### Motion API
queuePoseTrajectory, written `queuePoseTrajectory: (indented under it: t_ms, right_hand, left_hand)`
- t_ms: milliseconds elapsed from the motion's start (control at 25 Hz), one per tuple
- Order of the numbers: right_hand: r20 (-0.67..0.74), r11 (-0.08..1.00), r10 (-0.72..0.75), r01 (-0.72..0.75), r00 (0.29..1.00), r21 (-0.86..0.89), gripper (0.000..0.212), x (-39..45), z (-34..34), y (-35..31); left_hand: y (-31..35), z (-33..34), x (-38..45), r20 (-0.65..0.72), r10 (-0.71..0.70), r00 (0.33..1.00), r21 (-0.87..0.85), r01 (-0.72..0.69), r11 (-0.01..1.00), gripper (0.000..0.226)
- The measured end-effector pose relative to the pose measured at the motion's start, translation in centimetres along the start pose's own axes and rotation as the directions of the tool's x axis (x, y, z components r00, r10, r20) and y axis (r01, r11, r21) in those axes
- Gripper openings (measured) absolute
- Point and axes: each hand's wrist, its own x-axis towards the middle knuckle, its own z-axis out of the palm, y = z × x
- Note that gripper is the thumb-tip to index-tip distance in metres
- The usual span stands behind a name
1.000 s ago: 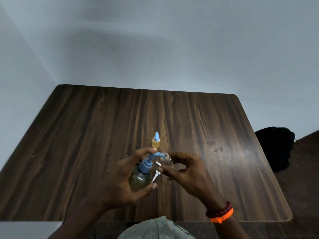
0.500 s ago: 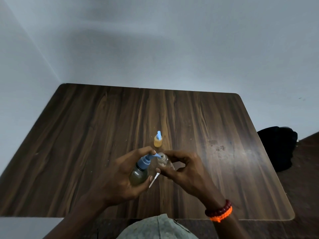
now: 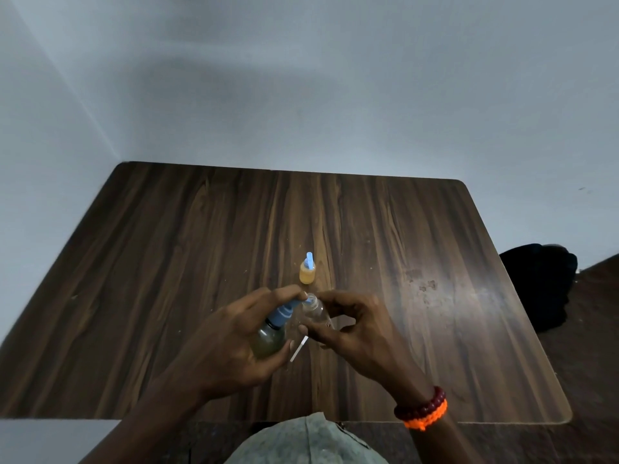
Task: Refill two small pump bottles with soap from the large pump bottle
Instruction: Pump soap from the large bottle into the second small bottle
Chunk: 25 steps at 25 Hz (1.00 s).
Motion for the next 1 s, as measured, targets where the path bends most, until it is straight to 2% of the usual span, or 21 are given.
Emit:
queuePoseTrajectory:
  t_ms: [200, 400, 480, 560, 640, 720, 880, 1000]
  right_hand:
    - [-0.013, 1.000, -0.015, 0.015, 1.000, 0.026, 0.034, 0.10, -0.46, -0.08]
    - [-0.005, 0.999, -0.034, 0.035, 0.999, 0.030, 0.037, -0.05, -0.29, -0.54]
    - [-0.012, 0.998, -0.019, 0.020, 1.000, 0.052, 0.039, -0.02, -0.16, -0.74]
    - [-0.017, 0.998, -0.012, 0.013, 1.000, 0.066, 0.039, 0.17, -0.34, -0.76]
    - [-0.011, 0.998, -0.019, 0.020, 1.000, 0.064, 0.039, 0.22, -0.55, -0.71]
    - [-0.001, 0.998, -0.023, 0.023, 1.000, 0.058, 0.038, 0.12, -0.67, -0.55]
    - [0.007, 0.999, -0.029, 0.029, 1.000, 0.030, 0.038, 0.12, -0.31, -0.60]
    - [0.000, 0.999, -0.032, 0.032, 0.999, 0.044, 0.034, 0.40, -0.54, -0.40]
  left_hand:
    - [-0.35, -0.35, -0.19, 0.086, -0.028, 0.996, 0.016, 0.027, 0.999, 0.088]
    - [-0.09, -0.39, 0.18, 0.009, -0.006, 1.000, 0.016, 0.006, 1.000, 0.065]
    - [-0.08, -0.44, 0.24, 0.005, 0.000, 1.000, 0.048, 0.000, 0.999, 0.070]
    - [-0.27, -0.52, 0.02, 0.052, -0.015, 0.999, 0.076, 0.011, 0.997, 0.085]
    - [-0.36, -0.68, -0.15, 0.107, -0.040, 0.993, 0.072, 0.033, 0.997, 0.091]
    - [-0.22, -0.79, -0.03, 0.122, -0.040, 0.992, 0.062, 0.033, 0.998, 0.085]
    - [0.31, -0.86, 0.48, 0.032, 0.016, 0.999, 0.079, -0.018, 0.997, 0.065]
    - [0.26, -0.92, 0.47, 0.068, -0.008, 0.998, 0.083, 0.002, 0.997, 0.080]
